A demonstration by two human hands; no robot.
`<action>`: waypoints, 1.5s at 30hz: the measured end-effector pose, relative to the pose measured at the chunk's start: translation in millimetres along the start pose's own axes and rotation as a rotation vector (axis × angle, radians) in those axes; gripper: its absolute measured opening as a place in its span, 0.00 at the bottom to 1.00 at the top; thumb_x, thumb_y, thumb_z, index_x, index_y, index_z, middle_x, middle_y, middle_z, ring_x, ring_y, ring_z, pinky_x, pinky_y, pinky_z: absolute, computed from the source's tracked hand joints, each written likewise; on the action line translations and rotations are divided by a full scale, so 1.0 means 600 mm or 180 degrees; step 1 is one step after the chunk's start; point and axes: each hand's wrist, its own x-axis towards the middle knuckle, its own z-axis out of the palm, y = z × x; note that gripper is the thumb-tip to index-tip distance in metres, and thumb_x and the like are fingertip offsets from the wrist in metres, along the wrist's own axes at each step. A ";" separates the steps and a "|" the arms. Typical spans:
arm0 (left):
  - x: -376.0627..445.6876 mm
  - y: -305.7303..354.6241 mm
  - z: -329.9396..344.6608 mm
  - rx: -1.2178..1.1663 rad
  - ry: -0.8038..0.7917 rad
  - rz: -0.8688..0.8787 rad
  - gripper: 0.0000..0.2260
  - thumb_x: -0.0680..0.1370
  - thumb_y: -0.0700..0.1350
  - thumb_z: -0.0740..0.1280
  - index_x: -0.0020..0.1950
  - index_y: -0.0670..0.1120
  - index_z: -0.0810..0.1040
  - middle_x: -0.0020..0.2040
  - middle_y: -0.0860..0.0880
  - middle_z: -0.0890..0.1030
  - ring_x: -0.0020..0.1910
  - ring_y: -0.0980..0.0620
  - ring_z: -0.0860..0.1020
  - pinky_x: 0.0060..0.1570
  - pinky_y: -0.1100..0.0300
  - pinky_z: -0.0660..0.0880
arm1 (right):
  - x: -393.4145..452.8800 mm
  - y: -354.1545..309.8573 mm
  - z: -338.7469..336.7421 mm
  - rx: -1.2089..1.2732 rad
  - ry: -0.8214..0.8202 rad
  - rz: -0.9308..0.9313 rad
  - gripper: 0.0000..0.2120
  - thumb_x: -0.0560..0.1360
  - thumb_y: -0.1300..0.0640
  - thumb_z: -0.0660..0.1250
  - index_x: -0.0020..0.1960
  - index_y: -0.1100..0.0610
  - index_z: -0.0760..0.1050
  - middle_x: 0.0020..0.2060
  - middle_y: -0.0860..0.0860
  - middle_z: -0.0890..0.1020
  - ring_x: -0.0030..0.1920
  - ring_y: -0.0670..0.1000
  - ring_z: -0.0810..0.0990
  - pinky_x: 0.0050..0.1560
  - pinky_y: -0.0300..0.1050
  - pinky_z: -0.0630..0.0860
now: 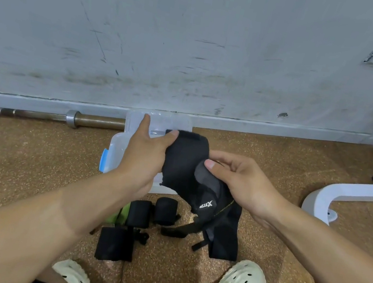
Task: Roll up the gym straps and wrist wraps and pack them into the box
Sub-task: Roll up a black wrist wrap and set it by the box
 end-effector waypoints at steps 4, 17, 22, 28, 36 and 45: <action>0.008 -0.006 -0.006 0.0180 0.0121 0.0157 0.43 0.80 0.45 0.71 0.83 0.58 0.43 0.57 0.47 0.85 0.57 0.45 0.84 0.63 0.43 0.78 | 0.001 0.003 -0.001 -0.0007 0.0260 0.0112 0.16 0.84 0.57 0.65 0.70 0.52 0.73 0.50 0.51 0.89 0.51 0.51 0.88 0.56 0.46 0.82; -0.033 -0.007 0.018 0.0218 -0.0341 0.0335 0.48 0.79 0.31 0.67 0.82 0.60 0.39 0.52 0.52 0.88 0.54 0.51 0.85 0.58 0.51 0.80 | -0.003 0.003 0.019 0.0914 0.0762 0.0297 0.14 0.79 0.57 0.71 0.58 0.67 0.79 0.53 0.68 0.83 0.49 0.62 0.82 0.62 0.64 0.78; -0.039 -0.006 0.029 -0.0317 -0.0371 0.0165 0.41 0.82 0.41 0.68 0.83 0.58 0.44 0.51 0.46 0.88 0.53 0.48 0.86 0.59 0.50 0.79 | -0.003 0.006 0.020 0.0962 0.0768 0.0299 0.12 0.79 0.57 0.72 0.56 0.66 0.81 0.49 0.63 0.87 0.48 0.61 0.85 0.58 0.58 0.82; -0.037 -0.010 0.031 -0.0261 -0.0350 0.0133 0.39 0.82 0.45 0.67 0.83 0.58 0.44 0.52 0.47 0.88 0.52 0.50 0.86 0.56 0.55 0.80 | -0.006 0.006 0.018 0.0910 0.0758 0.0336 0.10 0.79 0.56 0.72 0.54 0.64 0.83 0.47 0.61 0.88 0.46 0.58 0.86 0.52 0.51 0.83; -0.040 -0.014 0.031 0.0326 -0.0330 0.0220 0.47 0.76 0.48 0.75 0.83 0.60 0.45 0.46 0.47 0.88 0.50 0.49 0.86 0.63 0.48 0.78 | -0.011 0.003 0.016 0.0784 0.0830 0.0328 0.08 0.78 0.58 0.73 0.52 0.64 0.83 0.37 0.56 0.87 0.33 0.48 0.85 0.34 0.38 0.80; -0.046 -0.013 0.031 0.0664 -0.0203 0.0397 0.44 0.77 0.47 0.75 0.83 0.61 0.49 0.45 0.41 0.87 0.47 0.46 0.86 0.48 0.58 0.81 | -0.006 0.006 0.013 0.0271 0.1256 0.0186 0.11 0.71 0.54 0.80 0.48 0.57 0.82 0.36 0.53 0.84 0.36 0.49 0.84 0.40 0.41 0.80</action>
